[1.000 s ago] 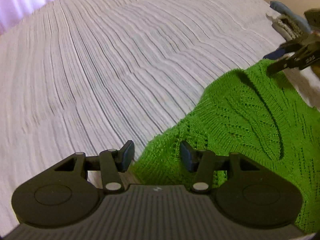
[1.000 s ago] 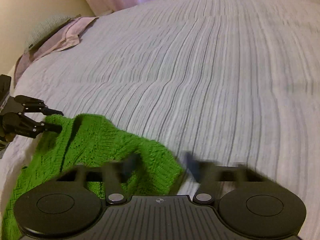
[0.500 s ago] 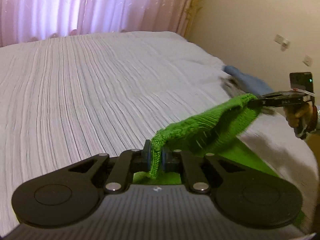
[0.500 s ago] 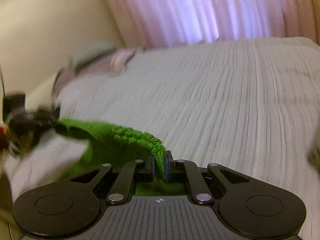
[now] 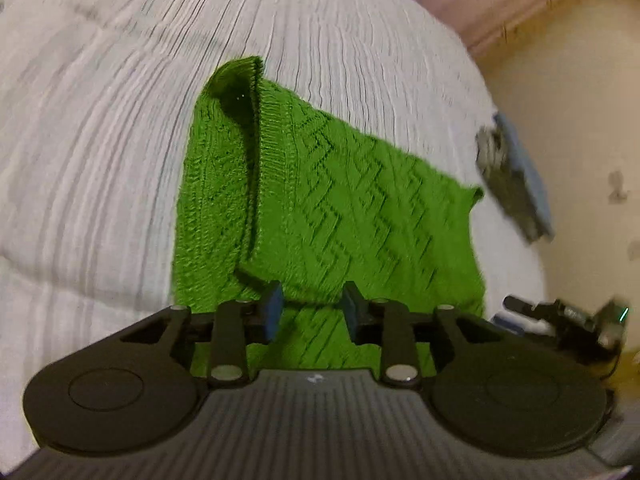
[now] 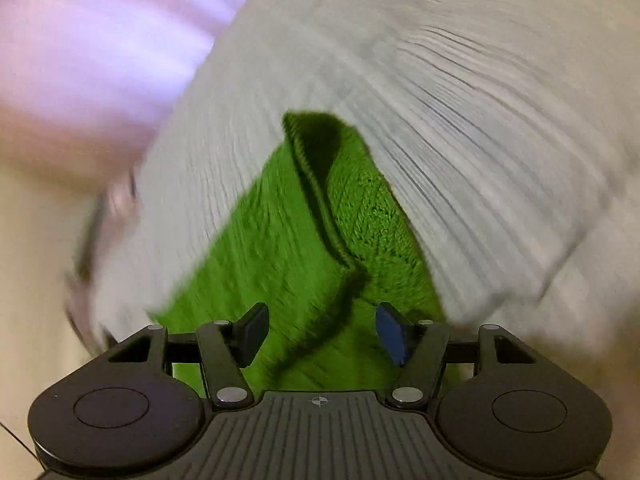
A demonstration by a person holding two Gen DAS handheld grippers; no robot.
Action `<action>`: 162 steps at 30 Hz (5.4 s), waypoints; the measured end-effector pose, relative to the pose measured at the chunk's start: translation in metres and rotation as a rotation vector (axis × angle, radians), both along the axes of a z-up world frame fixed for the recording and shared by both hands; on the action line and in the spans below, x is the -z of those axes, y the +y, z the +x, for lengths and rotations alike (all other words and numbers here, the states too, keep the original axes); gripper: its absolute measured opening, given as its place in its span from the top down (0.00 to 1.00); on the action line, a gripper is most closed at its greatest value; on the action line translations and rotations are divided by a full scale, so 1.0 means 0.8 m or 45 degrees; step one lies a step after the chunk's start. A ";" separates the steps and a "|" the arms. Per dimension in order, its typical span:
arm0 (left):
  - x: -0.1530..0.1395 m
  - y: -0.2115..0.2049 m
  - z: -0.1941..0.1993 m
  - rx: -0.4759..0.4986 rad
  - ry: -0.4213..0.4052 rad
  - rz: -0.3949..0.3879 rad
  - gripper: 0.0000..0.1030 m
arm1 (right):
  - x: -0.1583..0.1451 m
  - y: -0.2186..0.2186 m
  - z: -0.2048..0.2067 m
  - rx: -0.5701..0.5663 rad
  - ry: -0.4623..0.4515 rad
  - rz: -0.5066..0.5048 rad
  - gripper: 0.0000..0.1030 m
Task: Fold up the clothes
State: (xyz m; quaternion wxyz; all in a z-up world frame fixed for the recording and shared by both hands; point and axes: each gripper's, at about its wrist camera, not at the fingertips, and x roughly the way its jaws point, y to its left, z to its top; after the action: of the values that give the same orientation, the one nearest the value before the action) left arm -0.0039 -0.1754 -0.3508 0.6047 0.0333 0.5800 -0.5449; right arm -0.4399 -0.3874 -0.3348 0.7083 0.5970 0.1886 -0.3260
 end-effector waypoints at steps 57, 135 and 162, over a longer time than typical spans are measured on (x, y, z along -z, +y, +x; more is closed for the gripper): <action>0.047 0.127 -0.046 -0.200 -0.114 -0.330 0.94 | 0.059 0.090 -0.068 0.091 -0.168 -0.167 0.92; 0.027 0.088 -0.178 0.163 -0.743 -0.177 0.83 | 0.023 0.202 0.073 -0.332 0.586 -0.810 0.44; -0.037 0.167 -0.212 0.086 -0.888 -0.045 0.50 | -0.036 0.283 0.033 -0.206 0.569 -0.657 0.16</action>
State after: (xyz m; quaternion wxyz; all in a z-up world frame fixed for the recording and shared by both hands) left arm -0.1737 -0.0422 -0.3210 0.7484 0.2260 0.3277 -0.5304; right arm -0.4137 -0.1612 -0.3058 0.8006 0.2955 0.2971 -0.4284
